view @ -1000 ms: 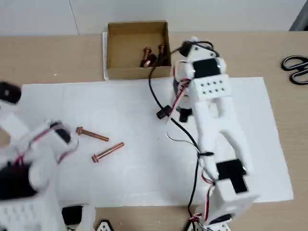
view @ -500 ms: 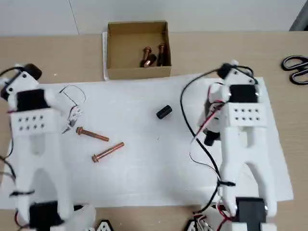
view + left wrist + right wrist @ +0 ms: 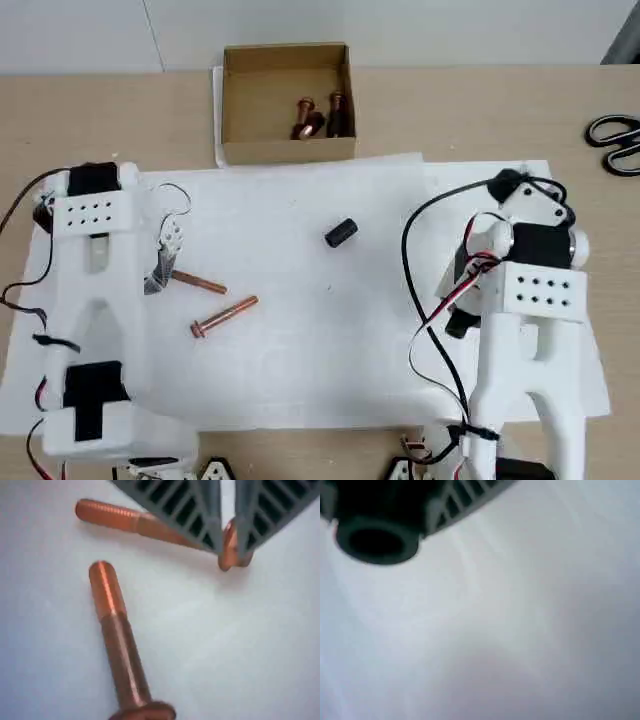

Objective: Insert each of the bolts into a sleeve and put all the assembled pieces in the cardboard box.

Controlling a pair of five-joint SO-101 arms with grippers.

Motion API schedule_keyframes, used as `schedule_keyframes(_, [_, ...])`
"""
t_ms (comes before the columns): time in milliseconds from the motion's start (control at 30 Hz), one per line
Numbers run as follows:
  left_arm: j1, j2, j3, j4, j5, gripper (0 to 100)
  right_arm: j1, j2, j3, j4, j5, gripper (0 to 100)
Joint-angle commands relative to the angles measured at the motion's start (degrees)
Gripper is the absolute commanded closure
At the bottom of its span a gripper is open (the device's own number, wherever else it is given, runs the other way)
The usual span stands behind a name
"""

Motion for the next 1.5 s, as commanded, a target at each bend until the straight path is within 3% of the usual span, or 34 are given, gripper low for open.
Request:
schedule_keyframes(0, [0.35, 0.18, -2.59, -3.6, 0.35, 99, 0.48, -2.33, 0.35, 0.04, 0.79, 99.6])
schedule_keyframes(233, [0.53, 0.79, -2.51, -12.04, 0.35, 98, 0.57, -4.0, 0.35, 0.22, 0.79, 99.6])
schedule_keyframes(400, [0.7, 0.79, -2.33, -12.4, 0.18, 87, 0.57, -4.0, 0.35, 0.22, 0.79, 99.6])
schedule_keyframes(900, [4.57, 8.44, -1.71, -11.43, 0.09, 88, 0.48, -3.82, 0.35, -0.04, 0.79, 99.6])
schedule_keyframes(1467, [1.58, 11.6, -1.98, -11.52, 0.26, 88, 0.48, -3.56, 0.35, -0.57, 0.7, 99.6])
